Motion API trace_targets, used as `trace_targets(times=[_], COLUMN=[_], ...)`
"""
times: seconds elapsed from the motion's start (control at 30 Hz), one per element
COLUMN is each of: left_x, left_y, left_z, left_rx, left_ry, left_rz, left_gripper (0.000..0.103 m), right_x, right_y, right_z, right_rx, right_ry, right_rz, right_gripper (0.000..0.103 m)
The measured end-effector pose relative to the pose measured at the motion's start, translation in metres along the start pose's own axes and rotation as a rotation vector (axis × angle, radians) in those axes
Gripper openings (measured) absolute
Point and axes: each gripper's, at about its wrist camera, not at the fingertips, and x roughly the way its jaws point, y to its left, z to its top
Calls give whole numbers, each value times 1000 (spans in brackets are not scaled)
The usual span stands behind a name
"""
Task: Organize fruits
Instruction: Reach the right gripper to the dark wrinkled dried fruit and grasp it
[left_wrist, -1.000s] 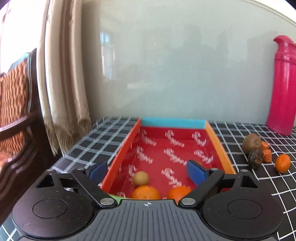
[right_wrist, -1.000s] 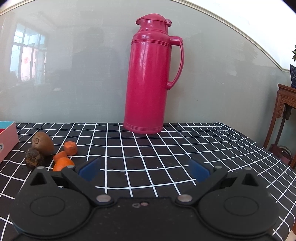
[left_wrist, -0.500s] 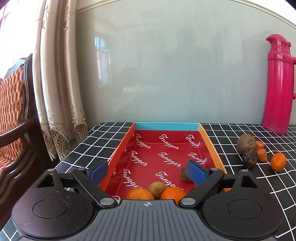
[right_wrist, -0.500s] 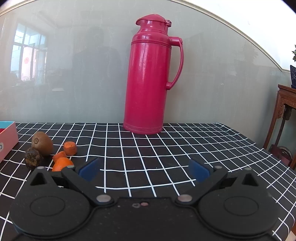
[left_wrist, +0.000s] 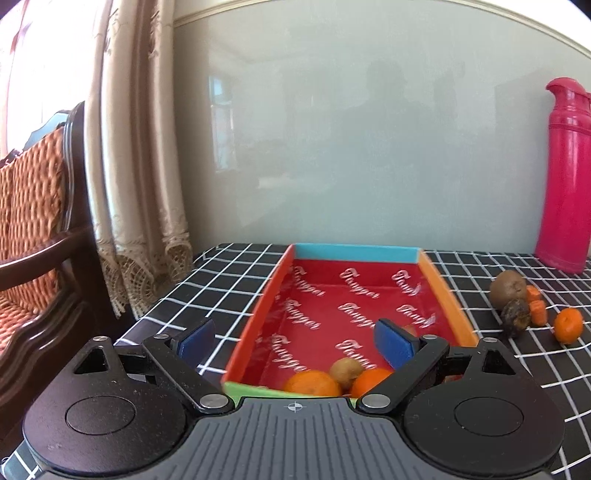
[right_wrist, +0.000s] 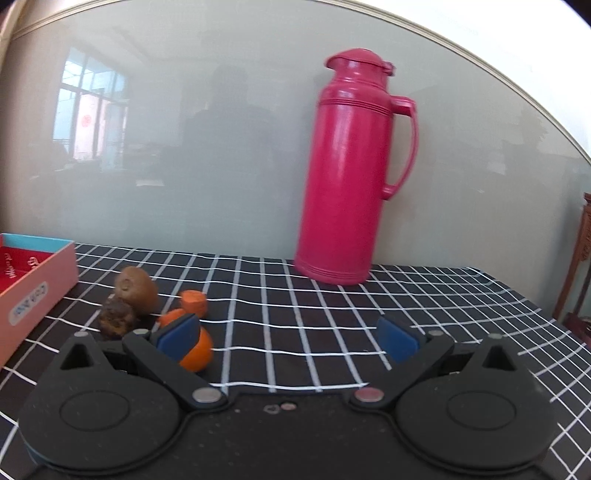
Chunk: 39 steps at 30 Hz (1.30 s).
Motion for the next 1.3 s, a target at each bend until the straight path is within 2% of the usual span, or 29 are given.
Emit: trace_targets(times=[0.4,0.77,0.83,1.0,1.23,1.3], left_x=[6,15,16,19,19,18], left_y=[46,92,97,107,113,113], left_z=[-5,-12,-13,-15,-17,-17], left_rx=[-39,-80,-81,-87,-98,-95], left_ry=[3,27,29,34,44,43], left_rz=[81,174,185,209,218,219], left_gripper=[93,93,93,93,93,93], right_x=[7,26,32,47,63,67], right_y=[64,104,109,110,113,115], right_z=[6,9,11,13,13,12], right_rx=[-39,-72,-83,-57,-55,-59], right_ry=[-27,2,22,83,169,192], right_rz=[112,178,187,211,231,234], right_gripper=[101,94,90,70,58,48])
